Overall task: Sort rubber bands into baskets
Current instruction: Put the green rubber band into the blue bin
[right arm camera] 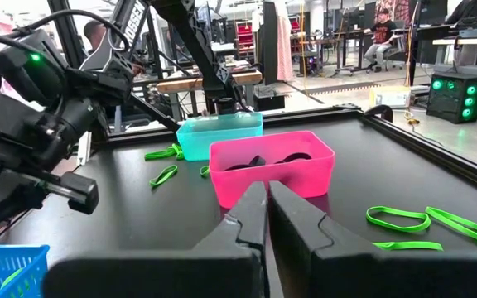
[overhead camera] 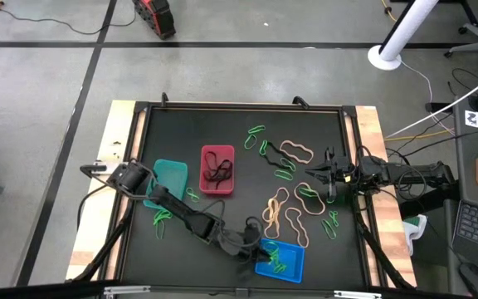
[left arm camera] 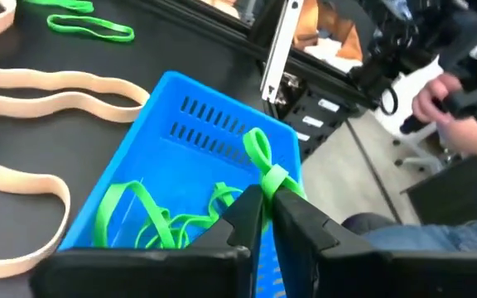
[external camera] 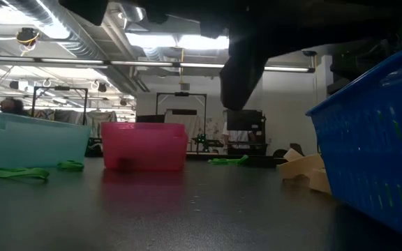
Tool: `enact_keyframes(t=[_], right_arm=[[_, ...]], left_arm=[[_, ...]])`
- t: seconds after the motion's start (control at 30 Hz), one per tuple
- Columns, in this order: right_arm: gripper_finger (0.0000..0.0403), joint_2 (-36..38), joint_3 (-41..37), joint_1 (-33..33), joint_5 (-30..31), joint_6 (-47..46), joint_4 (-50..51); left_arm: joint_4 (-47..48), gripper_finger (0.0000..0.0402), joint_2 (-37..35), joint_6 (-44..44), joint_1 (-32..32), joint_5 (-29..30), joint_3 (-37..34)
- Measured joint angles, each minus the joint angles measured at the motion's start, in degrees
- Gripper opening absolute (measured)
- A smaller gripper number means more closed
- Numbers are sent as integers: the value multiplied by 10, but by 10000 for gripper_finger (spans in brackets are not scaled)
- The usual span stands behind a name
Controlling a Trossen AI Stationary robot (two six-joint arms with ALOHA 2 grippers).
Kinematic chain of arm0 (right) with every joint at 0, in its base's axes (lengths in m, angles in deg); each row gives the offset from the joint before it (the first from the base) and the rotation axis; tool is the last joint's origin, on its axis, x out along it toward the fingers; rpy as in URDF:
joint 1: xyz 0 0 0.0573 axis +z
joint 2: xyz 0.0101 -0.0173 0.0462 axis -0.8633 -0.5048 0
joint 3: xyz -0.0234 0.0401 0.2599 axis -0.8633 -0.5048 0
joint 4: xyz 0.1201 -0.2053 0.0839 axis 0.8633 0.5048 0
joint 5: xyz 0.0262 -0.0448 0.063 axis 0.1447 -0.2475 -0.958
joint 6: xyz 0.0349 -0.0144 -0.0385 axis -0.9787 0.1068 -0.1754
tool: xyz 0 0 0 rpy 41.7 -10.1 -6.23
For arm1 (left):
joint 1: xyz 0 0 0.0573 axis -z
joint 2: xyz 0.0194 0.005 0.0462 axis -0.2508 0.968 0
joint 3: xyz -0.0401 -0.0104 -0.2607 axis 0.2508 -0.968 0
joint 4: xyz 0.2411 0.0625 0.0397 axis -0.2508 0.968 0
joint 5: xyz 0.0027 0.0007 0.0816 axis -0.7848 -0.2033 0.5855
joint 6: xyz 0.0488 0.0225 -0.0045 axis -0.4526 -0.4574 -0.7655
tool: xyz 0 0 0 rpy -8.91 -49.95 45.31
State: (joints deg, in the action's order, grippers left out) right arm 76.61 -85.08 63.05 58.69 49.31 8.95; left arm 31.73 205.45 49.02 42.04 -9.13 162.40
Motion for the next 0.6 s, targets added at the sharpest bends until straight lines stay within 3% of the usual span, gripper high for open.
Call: enact_keyframes(t=[0.47,0.6], right_arm=[[19,0,0,0,0,0,0],[19,0,0,0,0,0,0]], left_arm=[[16,128,1,-34,-12,9,0],[63,136,-17,-41,-18,-27,0]])
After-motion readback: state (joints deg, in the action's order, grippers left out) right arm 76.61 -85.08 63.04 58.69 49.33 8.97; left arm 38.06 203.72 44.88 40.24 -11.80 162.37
